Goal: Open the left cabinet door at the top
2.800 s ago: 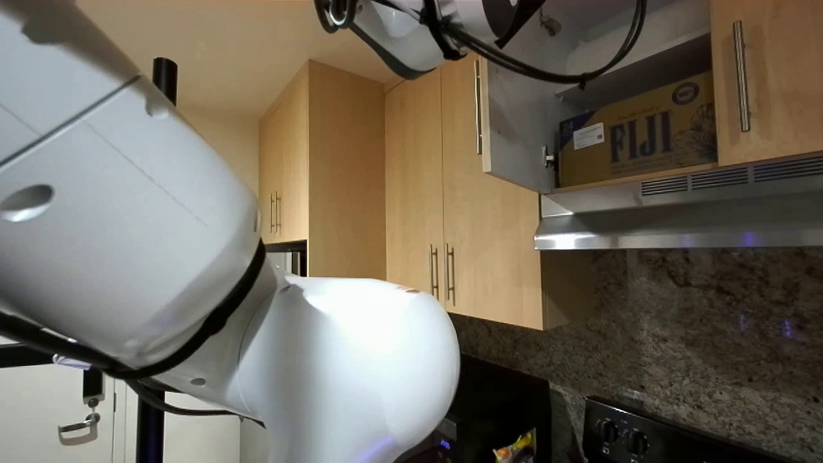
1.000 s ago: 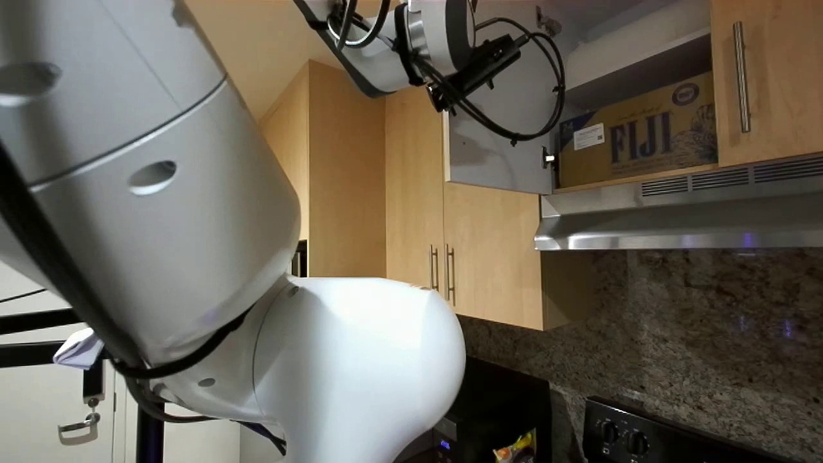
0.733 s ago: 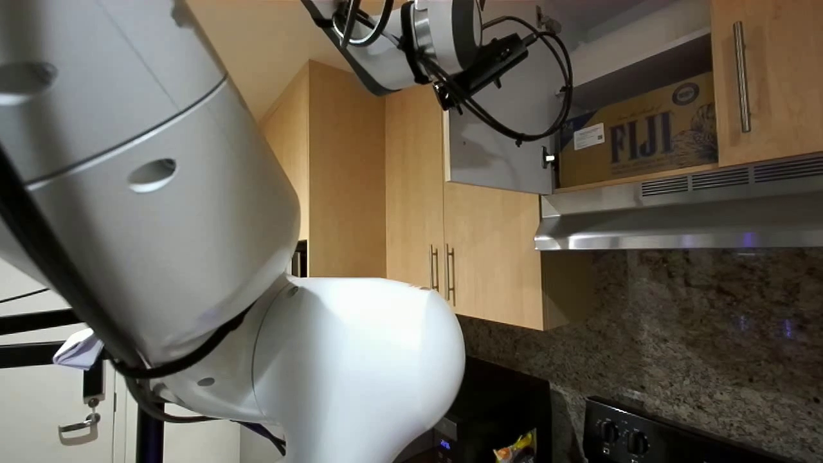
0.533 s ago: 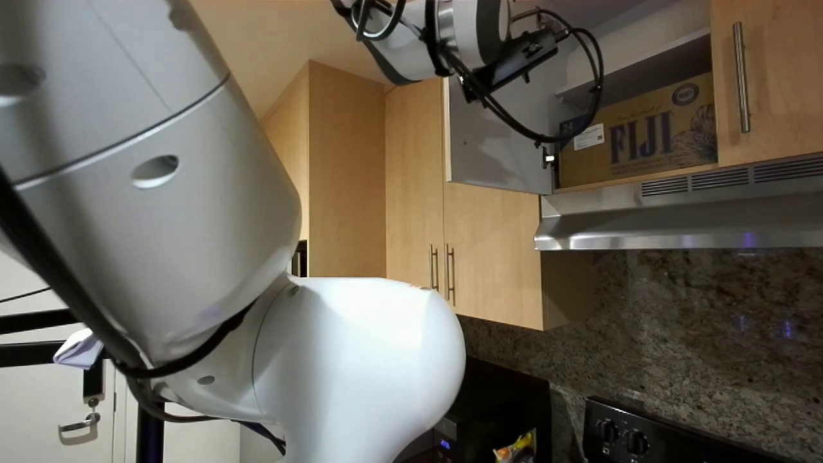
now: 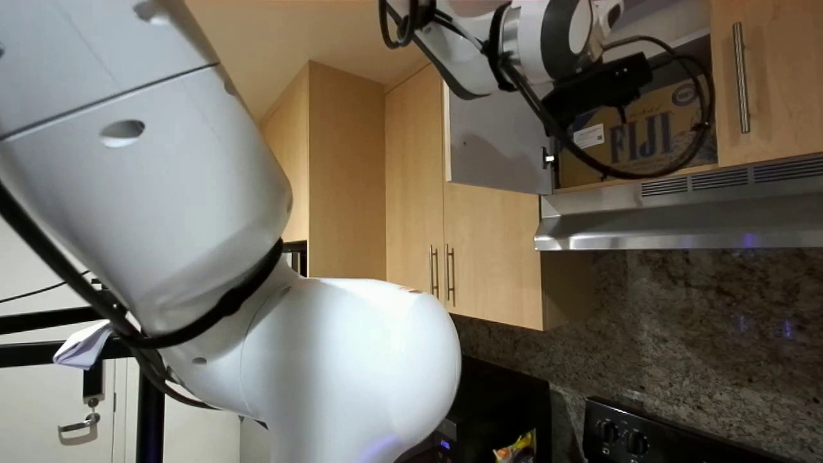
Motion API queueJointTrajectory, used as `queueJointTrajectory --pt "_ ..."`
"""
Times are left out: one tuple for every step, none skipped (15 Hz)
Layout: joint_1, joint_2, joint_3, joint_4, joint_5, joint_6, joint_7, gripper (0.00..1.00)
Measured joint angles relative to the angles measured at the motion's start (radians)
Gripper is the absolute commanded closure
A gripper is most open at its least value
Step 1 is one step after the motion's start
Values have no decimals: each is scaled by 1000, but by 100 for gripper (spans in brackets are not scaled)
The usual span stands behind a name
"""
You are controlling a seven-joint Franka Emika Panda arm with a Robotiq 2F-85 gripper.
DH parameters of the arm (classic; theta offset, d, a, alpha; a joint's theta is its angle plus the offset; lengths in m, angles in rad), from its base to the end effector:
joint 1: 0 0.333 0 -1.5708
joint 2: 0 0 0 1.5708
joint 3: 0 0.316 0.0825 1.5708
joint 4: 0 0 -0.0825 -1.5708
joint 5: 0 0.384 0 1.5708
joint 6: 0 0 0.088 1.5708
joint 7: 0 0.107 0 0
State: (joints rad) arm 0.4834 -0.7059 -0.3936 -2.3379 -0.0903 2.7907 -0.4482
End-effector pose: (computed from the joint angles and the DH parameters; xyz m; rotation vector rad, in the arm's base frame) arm 0.4039 -0.0184 0.6976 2.5591 0.6987 1.6777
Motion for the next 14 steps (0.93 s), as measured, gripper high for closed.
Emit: queueJointTrajectory --pt "-38 36 -2 -7 4 -2 0 0" --pt "-75 73 -2 -17 4 -3 0 0" --pt "-112 113 2 -28 4 -4 2 0" --pt "-151 153 11 -39 4 -4 4 0" --pt "-192 192 26 -51 4 -4 8 0" --pt "-237 229 49 -63 3 -8 16 0" --pt "-284 264 78 -72 -3 -19 32 0" --pt "-332 292 112 -79 -15 -41 53 0" --pt "-381 312 148 -82 -35 -74 81 0" --pt "-427 325 182 -82 -59 -118 112 0" --pt "-466 328 213 -82 -84 -175 143 0" --pt "-497 326 239 -80 -102 -240 169 0" --pt "-520 322 259 -77 -116 -310 191 0" --pt "-535 317 275 -71 -121 -385 209 0"
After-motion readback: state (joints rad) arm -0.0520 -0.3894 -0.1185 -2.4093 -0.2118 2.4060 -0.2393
